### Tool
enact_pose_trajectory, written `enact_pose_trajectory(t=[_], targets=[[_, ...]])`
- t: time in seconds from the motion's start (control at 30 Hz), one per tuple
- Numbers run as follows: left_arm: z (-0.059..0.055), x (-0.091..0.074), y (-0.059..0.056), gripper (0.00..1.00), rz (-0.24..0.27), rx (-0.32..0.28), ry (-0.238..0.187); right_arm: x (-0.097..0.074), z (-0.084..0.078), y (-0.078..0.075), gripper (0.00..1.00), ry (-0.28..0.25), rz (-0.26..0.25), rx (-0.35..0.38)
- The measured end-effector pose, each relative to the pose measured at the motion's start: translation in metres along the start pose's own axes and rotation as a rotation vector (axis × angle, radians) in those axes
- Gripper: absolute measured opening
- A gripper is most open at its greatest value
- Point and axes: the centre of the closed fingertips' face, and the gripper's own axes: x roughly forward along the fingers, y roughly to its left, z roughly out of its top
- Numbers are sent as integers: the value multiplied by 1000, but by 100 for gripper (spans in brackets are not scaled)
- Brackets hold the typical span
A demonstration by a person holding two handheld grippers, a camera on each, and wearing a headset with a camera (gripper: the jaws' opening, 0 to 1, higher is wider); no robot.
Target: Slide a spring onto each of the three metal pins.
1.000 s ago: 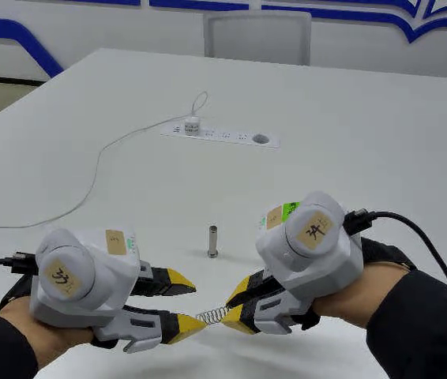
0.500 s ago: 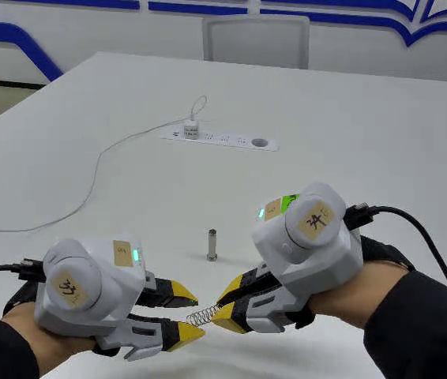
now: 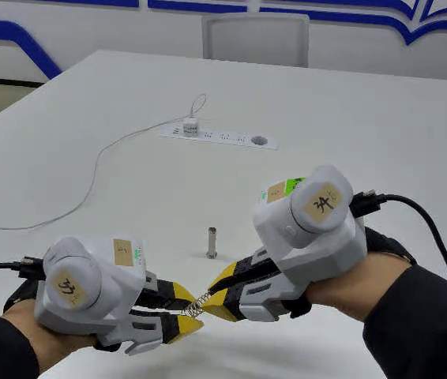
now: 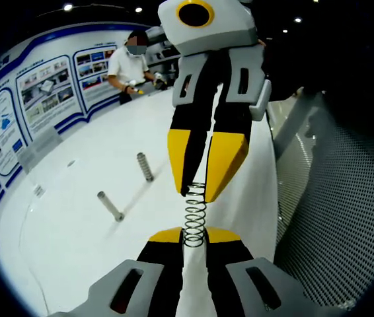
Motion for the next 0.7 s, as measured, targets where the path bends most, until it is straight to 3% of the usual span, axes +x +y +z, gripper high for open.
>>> enact_pose_trajectory(t=[0.27,0.7], targets=[[2,0,1,12,4,-22,-14,1,12,0,11,-42,-12,-11],[10,-3,4,11,4,-85,-73,5,28,3,12,-109,-23,-57]])
